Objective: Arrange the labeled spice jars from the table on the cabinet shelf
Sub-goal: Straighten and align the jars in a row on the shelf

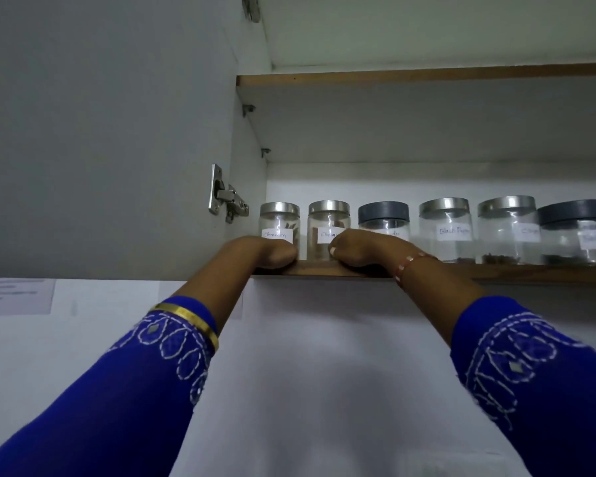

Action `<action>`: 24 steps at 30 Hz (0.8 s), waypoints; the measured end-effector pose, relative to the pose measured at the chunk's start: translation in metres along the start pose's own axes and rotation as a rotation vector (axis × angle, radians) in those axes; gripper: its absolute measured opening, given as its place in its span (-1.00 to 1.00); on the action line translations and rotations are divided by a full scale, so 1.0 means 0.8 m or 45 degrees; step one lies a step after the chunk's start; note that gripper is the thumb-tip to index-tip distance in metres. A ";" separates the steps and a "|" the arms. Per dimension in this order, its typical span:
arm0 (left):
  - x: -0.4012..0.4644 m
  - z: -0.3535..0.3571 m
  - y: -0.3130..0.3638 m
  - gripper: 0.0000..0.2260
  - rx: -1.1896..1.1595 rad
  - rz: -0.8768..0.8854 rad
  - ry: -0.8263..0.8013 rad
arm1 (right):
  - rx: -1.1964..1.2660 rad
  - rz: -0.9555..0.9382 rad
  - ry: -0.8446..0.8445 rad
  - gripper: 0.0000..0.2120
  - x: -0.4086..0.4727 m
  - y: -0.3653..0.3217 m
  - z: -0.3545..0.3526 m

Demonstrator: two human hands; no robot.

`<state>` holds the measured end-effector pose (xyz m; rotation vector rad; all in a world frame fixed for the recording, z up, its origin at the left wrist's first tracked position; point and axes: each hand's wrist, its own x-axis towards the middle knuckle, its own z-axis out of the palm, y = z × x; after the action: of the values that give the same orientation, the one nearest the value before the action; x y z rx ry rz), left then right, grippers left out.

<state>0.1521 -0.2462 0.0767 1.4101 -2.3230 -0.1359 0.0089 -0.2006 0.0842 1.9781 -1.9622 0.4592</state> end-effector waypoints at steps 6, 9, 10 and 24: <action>0.024 -0.009 -0.001 -0.80 -0.030 -0.044 -0.099 | -0.140 0.037 -0.192 -0.63 0.034 -0.007 0.001; 0.041 -0.007 -0.001 -0.82 0.073 -0.036 -0.118 | -0.101 0.145 -0.276 -0.64 0.050 -0.011 0.002; 0.045 -0.006 -0.001 -0.81 0.082 -0.054 -0.113 | -0.082 0.203 -0.286 -0.63 0.057 -0.011 0.003; 0.087 -0.012 -0.002 -0.76 0.277 -0.013 -0.018 | -0.507 0.185 0.091 -0.80 0.080 0.003 0.023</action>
<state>0.1297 -0.3060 0.1055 1.5270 -2.4014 0.1076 0.0073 -0.2660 0.0955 1.5613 -1.9767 0.1517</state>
